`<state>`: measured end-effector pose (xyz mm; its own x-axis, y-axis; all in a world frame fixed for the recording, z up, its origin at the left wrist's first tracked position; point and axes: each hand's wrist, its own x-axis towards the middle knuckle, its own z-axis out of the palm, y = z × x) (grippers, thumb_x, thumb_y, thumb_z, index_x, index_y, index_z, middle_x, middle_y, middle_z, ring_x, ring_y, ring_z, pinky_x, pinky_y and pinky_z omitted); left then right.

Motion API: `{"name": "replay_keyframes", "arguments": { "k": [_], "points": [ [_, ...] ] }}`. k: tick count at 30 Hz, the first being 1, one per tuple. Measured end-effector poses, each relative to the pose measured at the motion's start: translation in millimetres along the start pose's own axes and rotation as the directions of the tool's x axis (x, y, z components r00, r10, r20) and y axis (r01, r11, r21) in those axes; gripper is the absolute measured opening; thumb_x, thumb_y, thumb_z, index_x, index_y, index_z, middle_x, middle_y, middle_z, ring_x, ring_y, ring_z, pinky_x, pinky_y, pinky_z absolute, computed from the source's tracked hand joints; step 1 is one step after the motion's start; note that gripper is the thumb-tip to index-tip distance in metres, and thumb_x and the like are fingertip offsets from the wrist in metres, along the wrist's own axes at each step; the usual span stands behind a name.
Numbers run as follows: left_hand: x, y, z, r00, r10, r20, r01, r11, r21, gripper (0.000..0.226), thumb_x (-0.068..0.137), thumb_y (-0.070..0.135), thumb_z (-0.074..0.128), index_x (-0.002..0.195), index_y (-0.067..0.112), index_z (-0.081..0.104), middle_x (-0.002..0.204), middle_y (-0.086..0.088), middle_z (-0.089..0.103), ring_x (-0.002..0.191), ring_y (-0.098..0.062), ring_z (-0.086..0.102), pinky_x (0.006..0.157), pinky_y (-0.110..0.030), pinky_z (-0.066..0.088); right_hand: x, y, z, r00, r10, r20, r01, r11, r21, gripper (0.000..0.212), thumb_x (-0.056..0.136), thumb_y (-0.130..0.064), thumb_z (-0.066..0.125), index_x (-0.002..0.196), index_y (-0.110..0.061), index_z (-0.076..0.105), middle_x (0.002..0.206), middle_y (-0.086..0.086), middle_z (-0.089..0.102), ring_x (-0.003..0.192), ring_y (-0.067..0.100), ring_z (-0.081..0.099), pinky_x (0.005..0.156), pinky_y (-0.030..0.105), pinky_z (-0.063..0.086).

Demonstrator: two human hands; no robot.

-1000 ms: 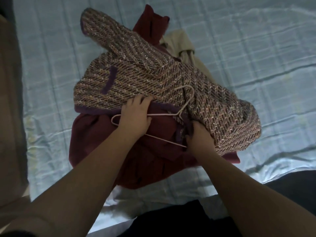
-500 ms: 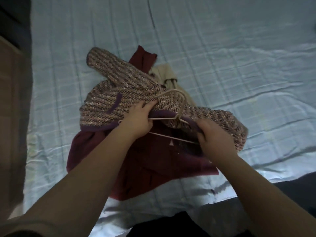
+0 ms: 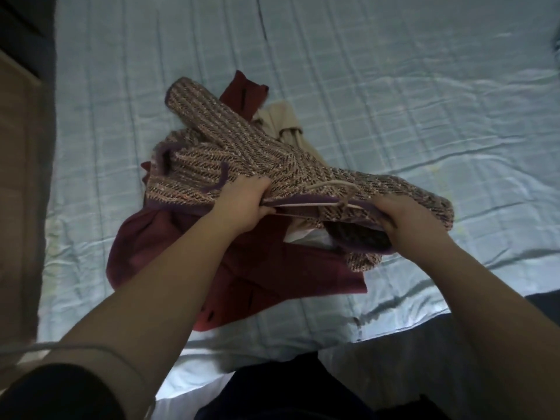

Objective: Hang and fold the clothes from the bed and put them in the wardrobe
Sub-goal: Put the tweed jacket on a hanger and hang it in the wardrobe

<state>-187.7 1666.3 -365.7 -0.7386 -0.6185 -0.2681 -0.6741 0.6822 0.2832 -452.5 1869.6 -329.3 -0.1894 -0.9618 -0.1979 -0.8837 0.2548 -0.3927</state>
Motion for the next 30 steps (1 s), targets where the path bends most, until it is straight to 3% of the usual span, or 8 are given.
{"name": "replay_keyframes", "arguments": {
  "k": [4, 7, 10, 16, 20, 25, 30],
  "points": [
    [-4, -1, -25, 0.995, 0.096, 0.031, -0.093, 0.990, -0.108, 0.037, 0.081, 0.038, 0.074, 0.083, 0.032, 0.038, 0.086, 0.007, 0.050, 0.088, -0.024, 0.052, 0.077, -0.044, 0.047, 1, 6, -12, 0.999, 0.016, -0.032, -0.015, 1.000, 0.014, 0.023, 0.094, -0.019, 0.052, 0.112, -0.023, 0.065, 0.096, 0.003, 0.066, 0.090, 0.028, 0.059, 0.075, 0.042, 0.050],
    [-8, -5, -55, 0.989, 0.114, -0.099, -0.132, 0.969, -0.207, 0.025, 0.083, 0.028, 0.074, 0.088, 0.028, 0.050, 0.089, 0.006, 0.049, 0.087, -0.021, 0.049, 0.078, -0.039, 0.044, 7, -4, -34, 0.998, -0.011, -0.056, 0.008, 0.999, -0.052, 0.032, 0.087, -0.018, 0.049, 0.113, -0.020, 0.068, 0.095, 0.007, 0.067, 0.089, 0.032, 0.060, 0.075, 0.041, 0.049],
    [-13, 0, -95, 0.976, 0.084, -0.201, -0.130, 0.966, -0.224, 0.023, 0.086, 0.019, 0.070, 0.086, 0.026, 0.049, 0.088, 0.003, 0.052, 0.086, -0.023, 0.053, 0.076, -0.038, 0.044, 11, -23, -60, 0.998, -0.030, -0.061, 0.028, 0.999, -0.040, 0.040, 0.082, -0.027, 0.042, 0.113, -0.023, 0.066, 0.093, 0.006, 0.066, 0.090, 0.032, 0.059, 0.076, 0.045, 0.050],
    [-44, 20, -187, 0.939, -0.043, -0.341, -0.046, 0.968, -0.247, 0.010, 0.095, 0.017, 0.051, 0.101, 0.024, 0.055, 0.101, -0.002, 0.061, 0.092, -0.024, 0.060, 0.081, -0.041, 0.050, 28, -64, -134, 0.973, -0.032, -0.229, 0.028, 0.999, -0.023, 0.024, 0.096, -0.026, 0.047, 0.117, -0.035, 0.056, 0.103, 0.000, 0.064, 0.097, 0.028, 0.059, 0.078, 0.044, 0.051],
    [-77, 33, -261, 0.875, -0.028, -0.483, -0.036, 0.992, -0.124, 0.009, 0.099, 0.025, 0.050, 0.107, 0.024, 0.055, 0.103, -0.003, 0.054, 0.094, -0.028, 0.057, 0.080, -0.043, 0.049, 29, -99, -194, 0.932, -0.075, -0.356, 0.038, 0.993, -0.108, 0.024, 0.097, -0.028, 0.045, 0.118, -0.034, 0.053, 0.111, 0.002, 0.066, 0.098, 0.031, 0.062, 0.077, 0.042, 0.051],
    [-124, 53, -338, 0.799, -0.048, -0.599, -0.008, 0.996, -0.090, 0.007, 0.100, 0.031, 0.051, 0.105, 0.027, 0.054, 0.108, -0.003, 0.057, 0.101, -0.027, 0.057, 0.086, -0.042, 0.048, 24, -148, -258, 0.855, -0.162, -0.493, 0.103, 0.984, -0.146, 0.024, 0.097, -0.031, 0.043, 0.118, -0.035, 0.053, 0.110, 0.003, 0.068, 0.097, 0.032, 0.064, 0.076, 0.042, 0.051],
    [-176, 72, -397, 0.691, -0.137, -0.710, 0.056, 0.989, -0.136, 0.006, 0.098, 0.039, 0.054, 0.095, 0.033, 0.052, 0.093, 0.004, 0.061, 0.086, -0.017, 0.059, 0.077, -0.040, 0.050, 17, -203, -312, 0.776, -0.236, -0.585, 0.151, 0.970, -0.191, 0.026, 0.101, -0.032, 0.040, 0.120, -0.033, 0.057, 0.114, 0.003, 0.069, 0.100, 0.031, 0.065, 0.076, 0.039, 0.048]
  ]
}}
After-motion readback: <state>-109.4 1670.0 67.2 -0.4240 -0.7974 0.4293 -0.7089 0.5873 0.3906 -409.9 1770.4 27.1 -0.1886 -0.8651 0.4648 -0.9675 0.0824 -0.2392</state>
